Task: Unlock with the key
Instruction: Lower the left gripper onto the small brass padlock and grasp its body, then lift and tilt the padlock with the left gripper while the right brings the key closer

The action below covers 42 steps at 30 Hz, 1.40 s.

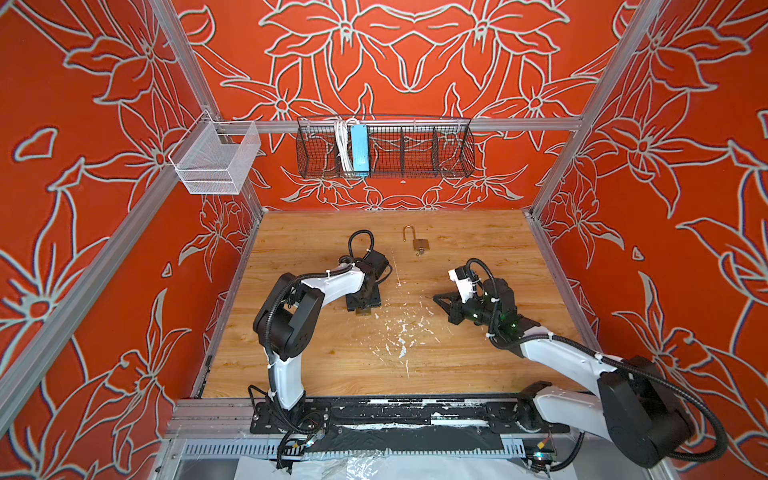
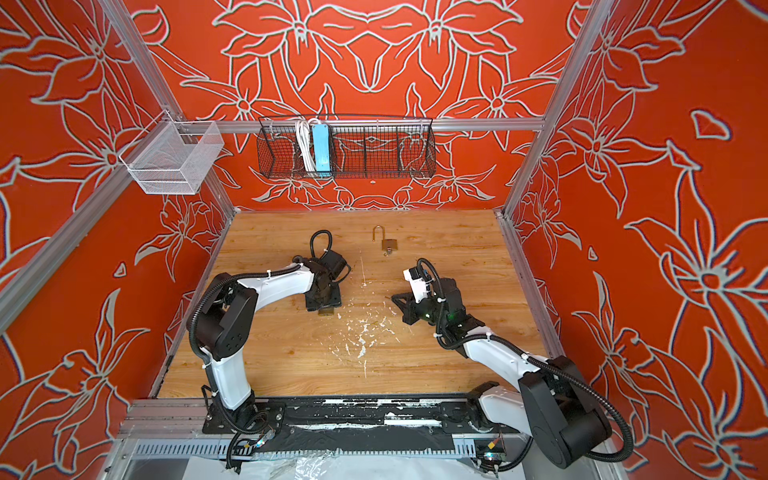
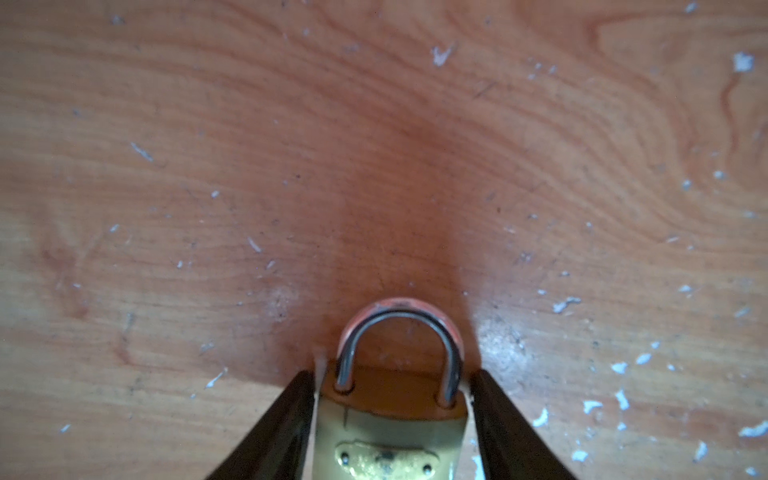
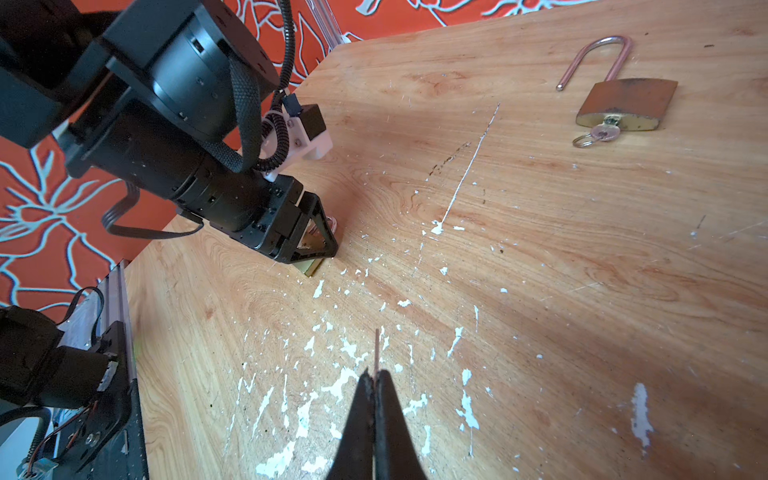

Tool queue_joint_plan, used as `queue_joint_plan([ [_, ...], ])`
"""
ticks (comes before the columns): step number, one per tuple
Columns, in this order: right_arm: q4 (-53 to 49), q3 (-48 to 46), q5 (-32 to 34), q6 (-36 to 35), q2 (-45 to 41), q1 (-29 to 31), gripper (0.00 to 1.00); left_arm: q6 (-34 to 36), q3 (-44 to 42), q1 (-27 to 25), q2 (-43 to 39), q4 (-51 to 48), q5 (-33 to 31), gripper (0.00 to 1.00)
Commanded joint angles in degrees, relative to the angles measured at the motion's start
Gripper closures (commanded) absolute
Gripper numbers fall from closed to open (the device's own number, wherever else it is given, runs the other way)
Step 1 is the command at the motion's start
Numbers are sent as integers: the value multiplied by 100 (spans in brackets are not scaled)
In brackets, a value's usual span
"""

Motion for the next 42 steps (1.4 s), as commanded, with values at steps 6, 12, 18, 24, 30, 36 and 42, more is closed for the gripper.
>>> queue_joint_plan([
  [6, -26, 149, -15, -74, -100, -23, 100, -20, 58, -36, 260, -54, 180, 45],
  [12, -48, 139, -23, -102, -161, -21, 100, 49, 49, -36, 305, 74, 359, 56],
  [18, -48, 154, -52, -102, -101, -24, 100, 75, -198, -36, -67, 517, 495, 60],
  [24, -5, 141, 8, -122, -42, -21, 100, 88, -944, -45, -1021, 1697, 851, 64],
  [30, 544, -61, -160, -72, -23, 12, 100, -404, -2340, -48, -2295, 3833, 1434, 70],
  [36, 977, -322, 989, -385, -207, 729, 100, -878, -3290, -45, -3225, 5196, 1574, 75],
  [42, 2614, -728, 2093, -141, 201, 1742, 100, -1648, -4594, -54, -4063, 7289, 1316, 98],
])
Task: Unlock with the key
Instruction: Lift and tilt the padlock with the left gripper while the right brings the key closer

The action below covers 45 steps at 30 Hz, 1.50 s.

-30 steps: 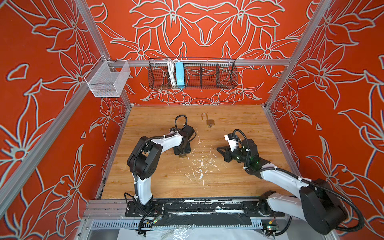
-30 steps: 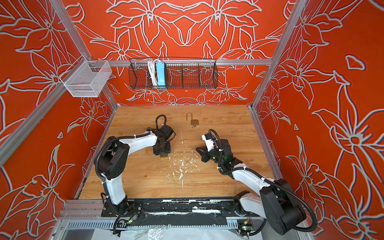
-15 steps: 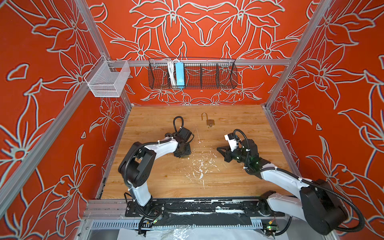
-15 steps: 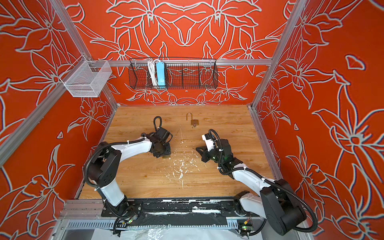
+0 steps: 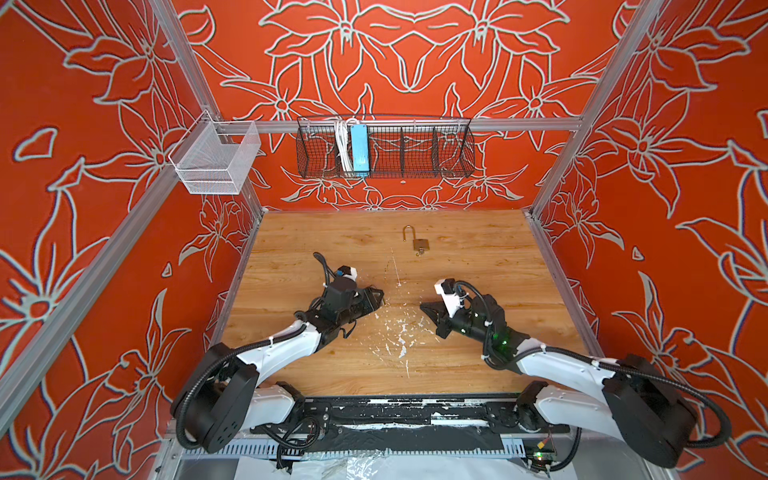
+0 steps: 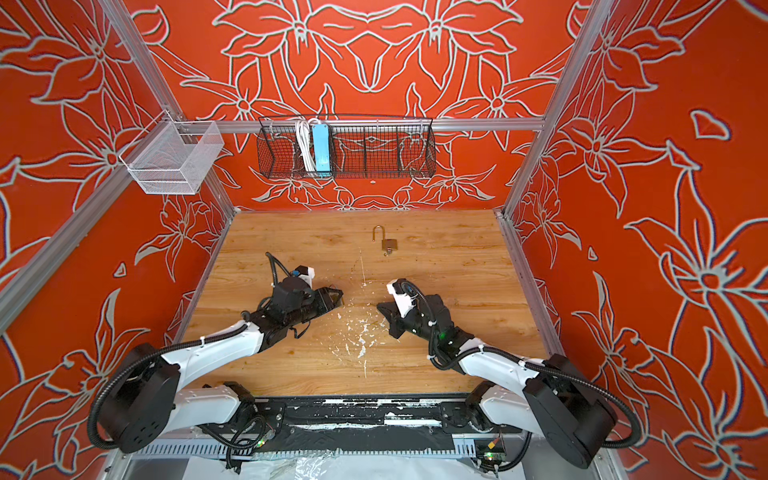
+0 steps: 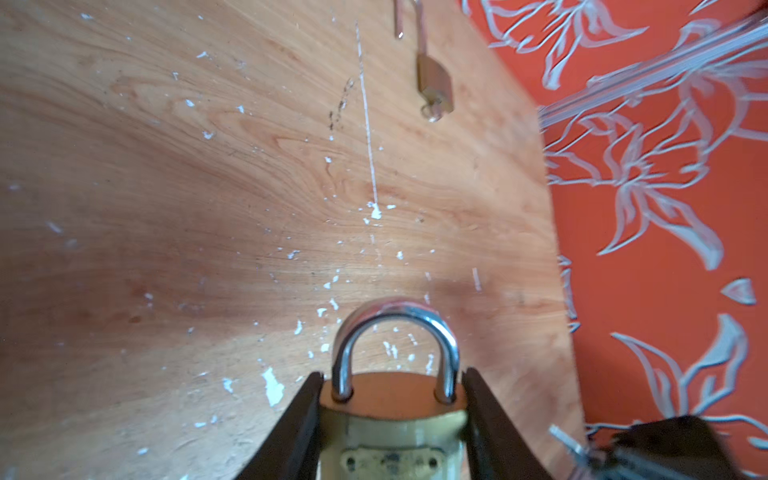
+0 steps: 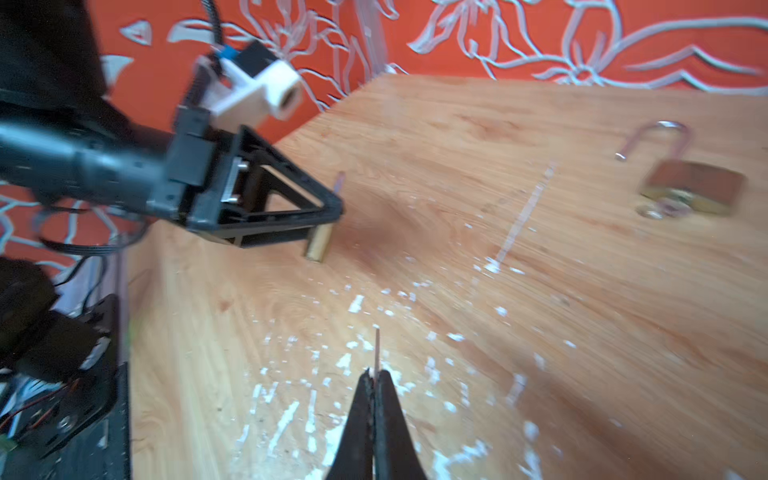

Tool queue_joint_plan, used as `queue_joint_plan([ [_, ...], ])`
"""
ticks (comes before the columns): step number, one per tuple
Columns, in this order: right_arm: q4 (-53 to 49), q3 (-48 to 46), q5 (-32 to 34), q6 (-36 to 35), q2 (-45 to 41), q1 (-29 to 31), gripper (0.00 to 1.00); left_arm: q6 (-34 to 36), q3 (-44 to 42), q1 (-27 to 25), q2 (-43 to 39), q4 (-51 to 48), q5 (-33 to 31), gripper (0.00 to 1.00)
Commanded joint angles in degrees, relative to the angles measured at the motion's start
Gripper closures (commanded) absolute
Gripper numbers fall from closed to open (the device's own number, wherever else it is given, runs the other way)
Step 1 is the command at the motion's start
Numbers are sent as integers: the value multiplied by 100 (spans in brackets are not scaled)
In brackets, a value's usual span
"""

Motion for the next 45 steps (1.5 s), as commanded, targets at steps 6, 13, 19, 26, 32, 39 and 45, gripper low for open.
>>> queue_joint_plan([
  [6, 2205, 68, 1303, 273, 1624, 825, 100, -1225, -1112, -21, -782, 2520, -745, 100],
  [13, 2643, 44, 1600, -76, 1812, 1170, 100, -2289, -1105, -21, -832, 1832, -1124, 100],
  [19, 2636, 128, 1512, -43, 1942, 1240, 100, -2042, -949, -196, -568, 2154, -940, 100],
  [26, 2119, 372, 1747, -143, 1546, 1255, 100, -804, -498, -580, -854, 1522, -1751, 100],
  [32, 904, 1333, 2179, -929, 1223, 1197, 100, -570, -287, -586, -926, 1707, -3065, 100],
  [39, 1500, 1040, 1546, -1181, 1520, 1070, 100, -798, -914, -568, 368, 4308, -2283, 100],
  [45, 1596, 937, 1470, -956, 1708, 1070, 100, -1358, -791, -662, 1589, 5644, -908, 100],
])
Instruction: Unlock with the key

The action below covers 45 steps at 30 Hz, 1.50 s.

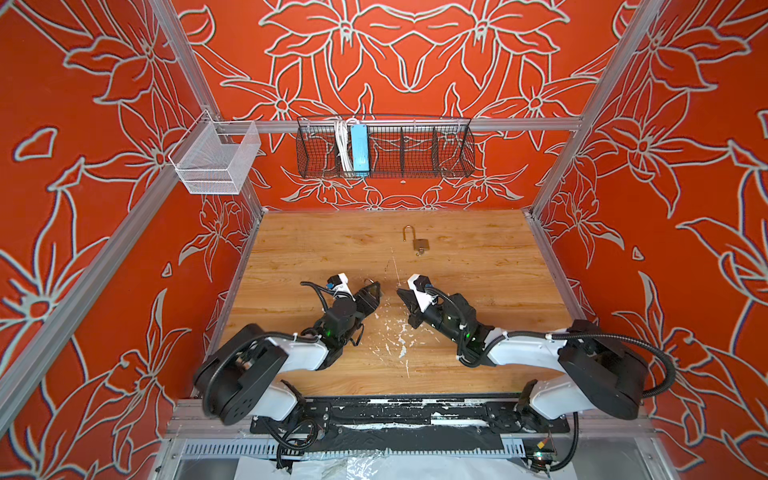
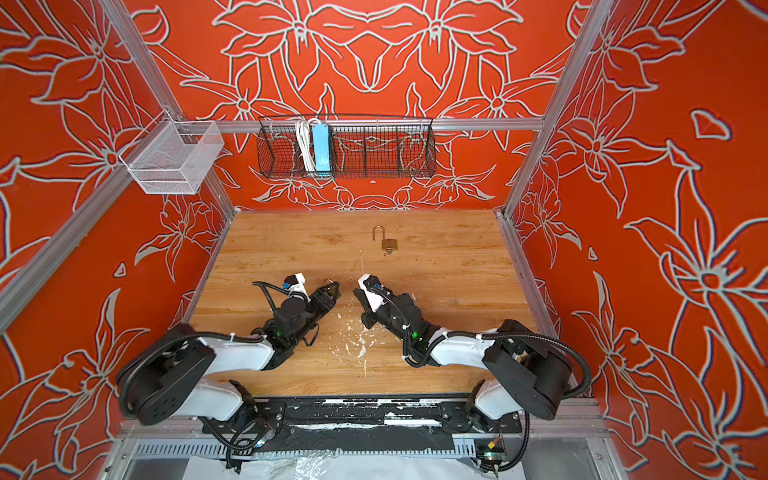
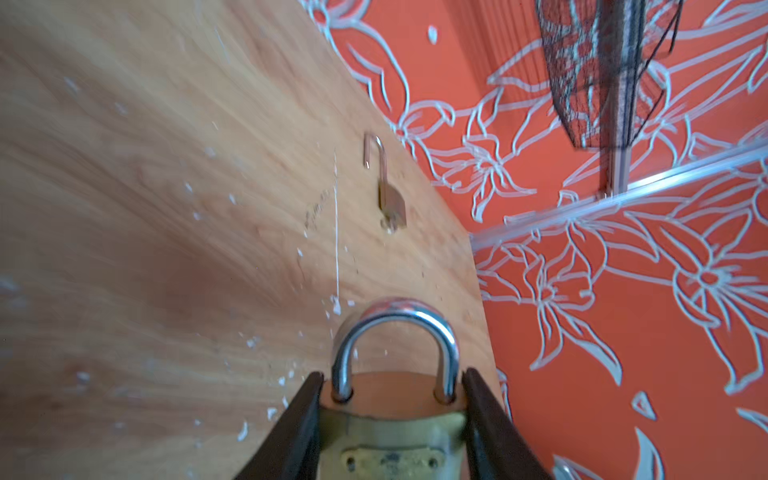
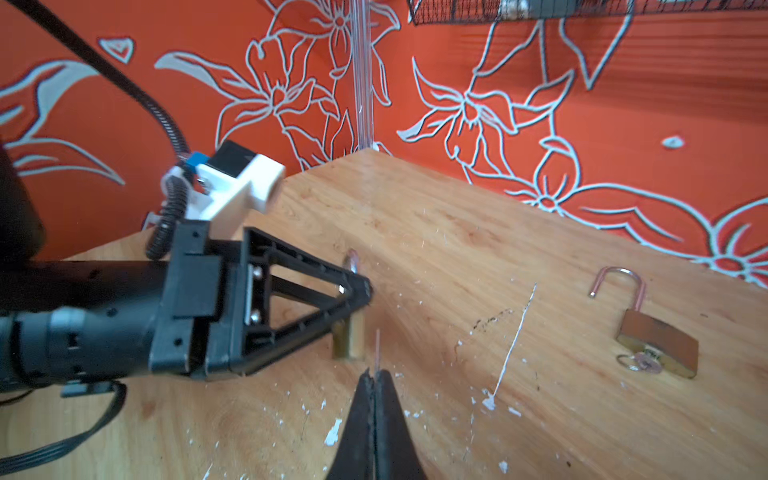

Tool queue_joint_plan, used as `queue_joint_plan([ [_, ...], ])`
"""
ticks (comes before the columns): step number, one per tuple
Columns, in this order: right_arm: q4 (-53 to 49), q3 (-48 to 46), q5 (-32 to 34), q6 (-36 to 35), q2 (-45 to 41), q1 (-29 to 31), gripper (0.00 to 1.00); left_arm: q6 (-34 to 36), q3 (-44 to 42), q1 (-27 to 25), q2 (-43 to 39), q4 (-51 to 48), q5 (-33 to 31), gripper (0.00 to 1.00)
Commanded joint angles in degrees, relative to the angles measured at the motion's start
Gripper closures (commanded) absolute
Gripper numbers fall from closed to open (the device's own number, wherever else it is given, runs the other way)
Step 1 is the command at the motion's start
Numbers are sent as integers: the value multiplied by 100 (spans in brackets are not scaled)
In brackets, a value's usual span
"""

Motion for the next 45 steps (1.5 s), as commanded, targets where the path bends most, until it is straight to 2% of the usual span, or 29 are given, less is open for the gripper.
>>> queue_joint_plan([
  [1, 156, -65, -204, -16, 87, -12, 100, -394, 140, -59, 379, 1779, 664, 100],
  [4, 145, -136, -262, 23, -76, -12, 100, -485, 64, -53, 749, 2237, 464, 100],
  [8, 123, -210, -222, 156, -240, -11, 100, -693, 199, -56, 820, 1814, 506, 100],
  [10, 124, -164, -344, 194, -158, -11, 100, -737, 197, -62, 910, 2004, 532, 100],
  [15, 146, -124, -488, 297, -38, 2, 100, -910, -20, -81, 979, 2244, 0, 100],
  [20, 152, -157, -407, 253, -60, 23, 100, -1438, -19, -80, 1027, 2244, 9, 100],
  [24, 375, -358, -167, 372, -177, 29, 100, -1841, -266, -55, 839, 2244, -606, 100],
  [28, 301, -202, -359, 392, 35, 23, 100, -2619, -265, 31, 791, 2242, -401, 100],
  [45, 264, 31, -673, 520, 464, 32, 100, -3466, -304, 20, 900, 2244, -270, 100],
])
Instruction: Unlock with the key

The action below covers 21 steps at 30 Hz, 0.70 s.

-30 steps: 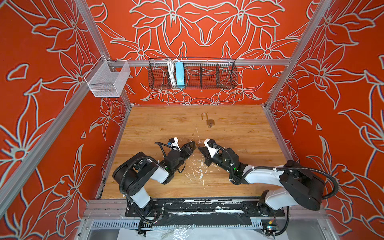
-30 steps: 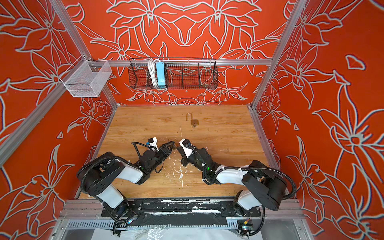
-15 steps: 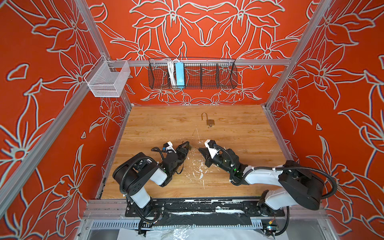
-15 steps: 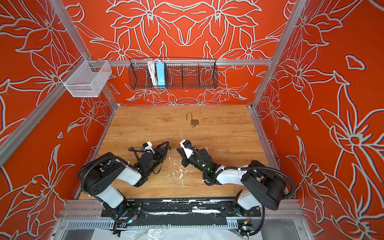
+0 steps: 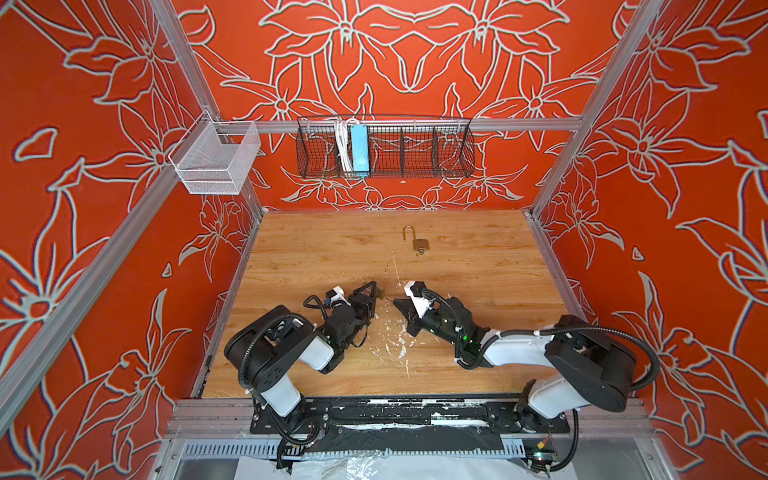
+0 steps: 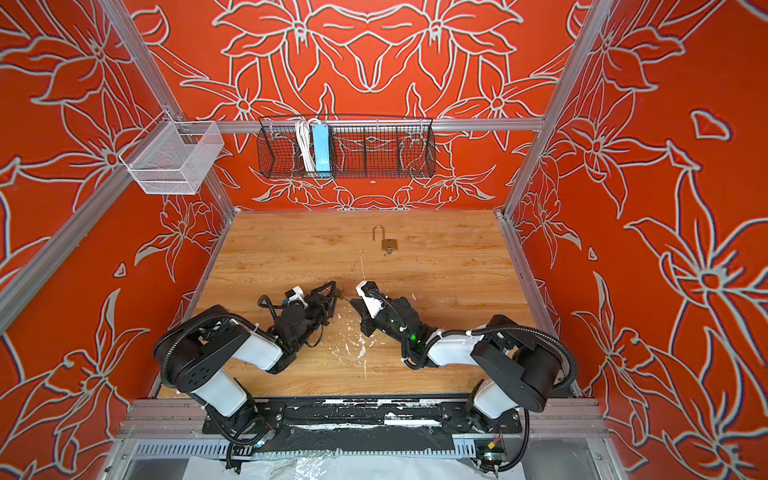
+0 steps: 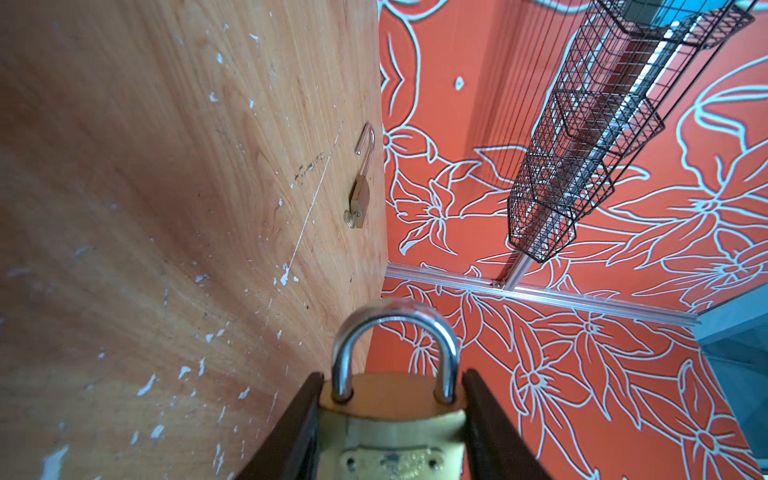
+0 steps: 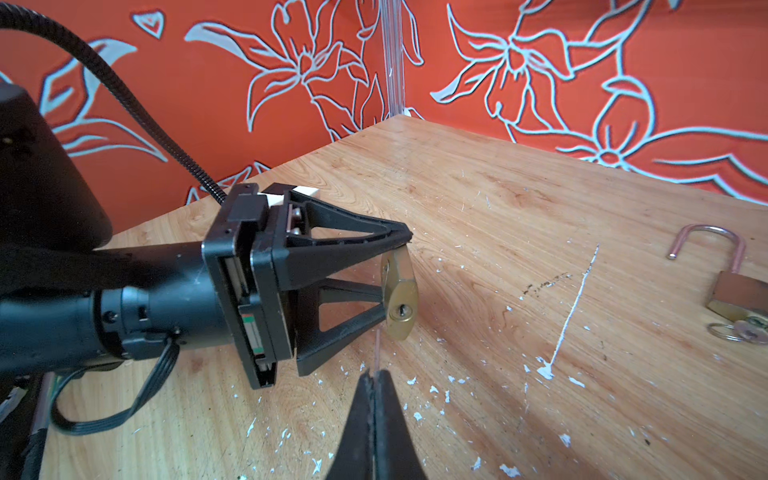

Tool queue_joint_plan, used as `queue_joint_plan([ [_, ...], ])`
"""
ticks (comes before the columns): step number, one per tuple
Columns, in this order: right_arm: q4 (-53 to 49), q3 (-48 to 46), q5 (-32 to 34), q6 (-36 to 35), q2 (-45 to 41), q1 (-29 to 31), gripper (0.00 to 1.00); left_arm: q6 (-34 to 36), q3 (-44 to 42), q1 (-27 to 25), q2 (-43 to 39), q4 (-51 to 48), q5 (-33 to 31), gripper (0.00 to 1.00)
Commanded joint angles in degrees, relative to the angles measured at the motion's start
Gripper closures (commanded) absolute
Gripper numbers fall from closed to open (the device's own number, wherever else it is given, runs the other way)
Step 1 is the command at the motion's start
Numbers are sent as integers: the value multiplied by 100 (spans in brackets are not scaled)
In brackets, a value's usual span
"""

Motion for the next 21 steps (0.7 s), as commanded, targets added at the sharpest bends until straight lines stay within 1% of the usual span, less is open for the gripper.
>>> queue_joint_plan([
  [1, 130, 163, -132, 84, 135, 26, 100, -234, 25, 6, -84, 485, 90, 100],
  [7, 87, 147, 7, 44, 76, 27, 100, -320, 51, 11, -205, 267, 263, 100],
  [21, 58, 116, 410, 27, 57, 21, 100, -424, 184, 9, -254, 135, 658, 100],
])
